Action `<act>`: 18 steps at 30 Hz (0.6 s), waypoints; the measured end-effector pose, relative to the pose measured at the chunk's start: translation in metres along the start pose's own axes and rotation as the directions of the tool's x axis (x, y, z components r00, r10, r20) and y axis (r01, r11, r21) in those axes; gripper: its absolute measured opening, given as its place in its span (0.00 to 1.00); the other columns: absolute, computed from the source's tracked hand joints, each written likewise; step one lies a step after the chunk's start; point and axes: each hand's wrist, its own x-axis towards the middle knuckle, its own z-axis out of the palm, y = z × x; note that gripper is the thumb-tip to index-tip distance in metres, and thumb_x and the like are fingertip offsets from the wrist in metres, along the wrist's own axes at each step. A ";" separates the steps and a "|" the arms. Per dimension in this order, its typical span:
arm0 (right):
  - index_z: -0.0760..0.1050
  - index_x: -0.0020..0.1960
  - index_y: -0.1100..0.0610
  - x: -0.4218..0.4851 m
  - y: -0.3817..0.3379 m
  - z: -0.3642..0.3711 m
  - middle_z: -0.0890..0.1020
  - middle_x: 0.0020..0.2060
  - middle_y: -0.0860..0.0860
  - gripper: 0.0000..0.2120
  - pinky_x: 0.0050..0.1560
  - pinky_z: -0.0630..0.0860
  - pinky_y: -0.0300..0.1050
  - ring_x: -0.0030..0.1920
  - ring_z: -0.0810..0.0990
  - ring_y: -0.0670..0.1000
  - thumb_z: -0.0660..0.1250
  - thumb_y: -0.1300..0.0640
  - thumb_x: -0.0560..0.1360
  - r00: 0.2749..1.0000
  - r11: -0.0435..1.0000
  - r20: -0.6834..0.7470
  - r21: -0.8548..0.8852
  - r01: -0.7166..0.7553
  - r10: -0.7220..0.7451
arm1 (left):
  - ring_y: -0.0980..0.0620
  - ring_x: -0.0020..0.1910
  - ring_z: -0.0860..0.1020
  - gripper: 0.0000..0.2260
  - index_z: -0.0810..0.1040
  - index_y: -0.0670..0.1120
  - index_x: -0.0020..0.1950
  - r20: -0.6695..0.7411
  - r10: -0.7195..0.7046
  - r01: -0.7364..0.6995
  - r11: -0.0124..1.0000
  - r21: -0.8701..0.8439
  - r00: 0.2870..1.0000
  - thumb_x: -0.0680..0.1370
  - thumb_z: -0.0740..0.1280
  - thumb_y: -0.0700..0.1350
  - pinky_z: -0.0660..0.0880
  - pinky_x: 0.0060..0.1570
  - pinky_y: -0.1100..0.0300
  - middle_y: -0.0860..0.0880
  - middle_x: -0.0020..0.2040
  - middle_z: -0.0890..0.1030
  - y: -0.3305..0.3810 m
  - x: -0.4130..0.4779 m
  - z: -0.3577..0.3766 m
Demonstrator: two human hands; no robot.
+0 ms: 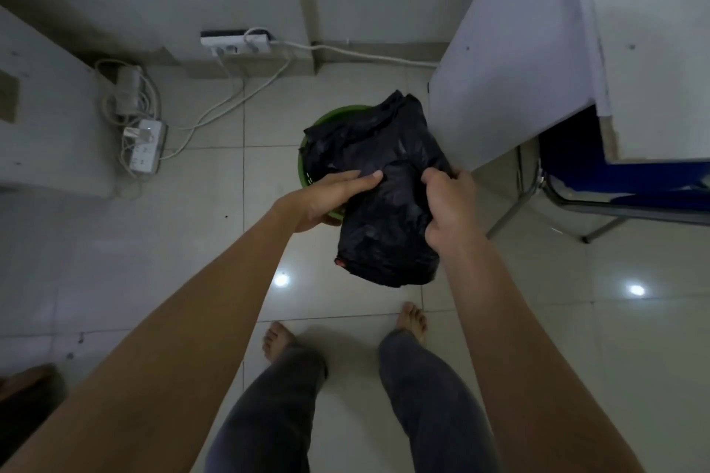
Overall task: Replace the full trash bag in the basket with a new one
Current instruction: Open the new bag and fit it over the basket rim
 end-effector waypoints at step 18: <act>0.68 0.67 0.50 -0.001 -0.003 0.034 0.76 0.63 0.48 0.35 0.60 0.79 0.46 0.62 0.77 0.47 0.82 0.51 0.66 0.629 0.612 0.775 -0.472 0.634 -0.054 | 0.43 0.49 0.85 0.28 0.80 0.41 0.59 -0.311 -0.060 -0.048 0.944 -0.328 0.949 0.78 0.61 0.65 0.82 0.52 0.48 0.38 0.55 0.85 0.031 0.022 -0.041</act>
